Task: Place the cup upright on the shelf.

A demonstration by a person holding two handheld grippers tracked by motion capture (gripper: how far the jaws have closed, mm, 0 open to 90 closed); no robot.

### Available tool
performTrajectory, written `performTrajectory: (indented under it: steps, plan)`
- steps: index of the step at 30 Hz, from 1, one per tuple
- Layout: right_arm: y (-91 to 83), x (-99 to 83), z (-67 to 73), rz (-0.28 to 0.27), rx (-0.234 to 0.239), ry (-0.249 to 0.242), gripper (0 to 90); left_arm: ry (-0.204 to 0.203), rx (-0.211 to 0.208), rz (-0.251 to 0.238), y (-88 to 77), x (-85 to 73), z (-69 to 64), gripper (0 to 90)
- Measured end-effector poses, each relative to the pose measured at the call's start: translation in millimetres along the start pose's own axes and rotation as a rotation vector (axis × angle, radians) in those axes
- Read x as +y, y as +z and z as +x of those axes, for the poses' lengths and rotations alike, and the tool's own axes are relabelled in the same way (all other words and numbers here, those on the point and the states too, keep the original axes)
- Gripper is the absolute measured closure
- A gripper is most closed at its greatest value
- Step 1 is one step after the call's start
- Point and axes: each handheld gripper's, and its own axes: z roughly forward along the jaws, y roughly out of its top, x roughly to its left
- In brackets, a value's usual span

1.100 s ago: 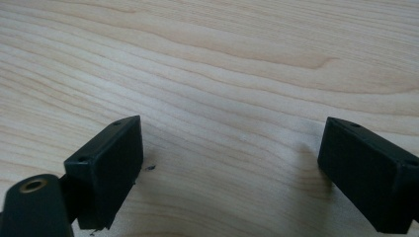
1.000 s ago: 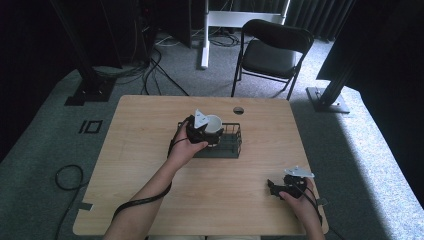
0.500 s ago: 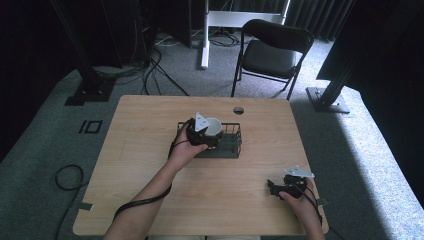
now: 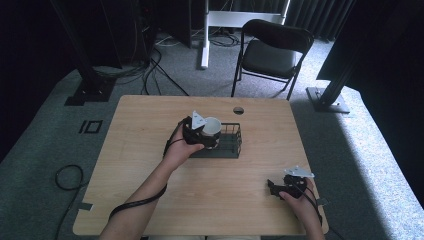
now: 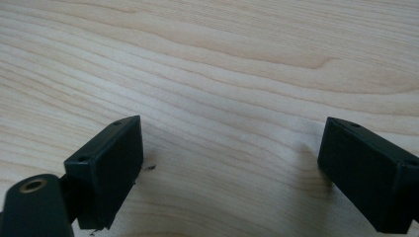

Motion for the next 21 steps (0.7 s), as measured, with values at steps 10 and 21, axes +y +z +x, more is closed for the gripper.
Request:
performTrajectory:
  steps: [10,21]
  plan:
    - [0.0,0.0,0.0,0.000,0.000,0.000,9.9,-0.015,-0.011,-0.014,-22.6,0.3,3.6,9.8]
    - [0.0,0.0,0.0,0.000,0.000,0.000,9.9,-0.008,-0.015,-0.005,-42.0,-9.3,7.1,9.8]
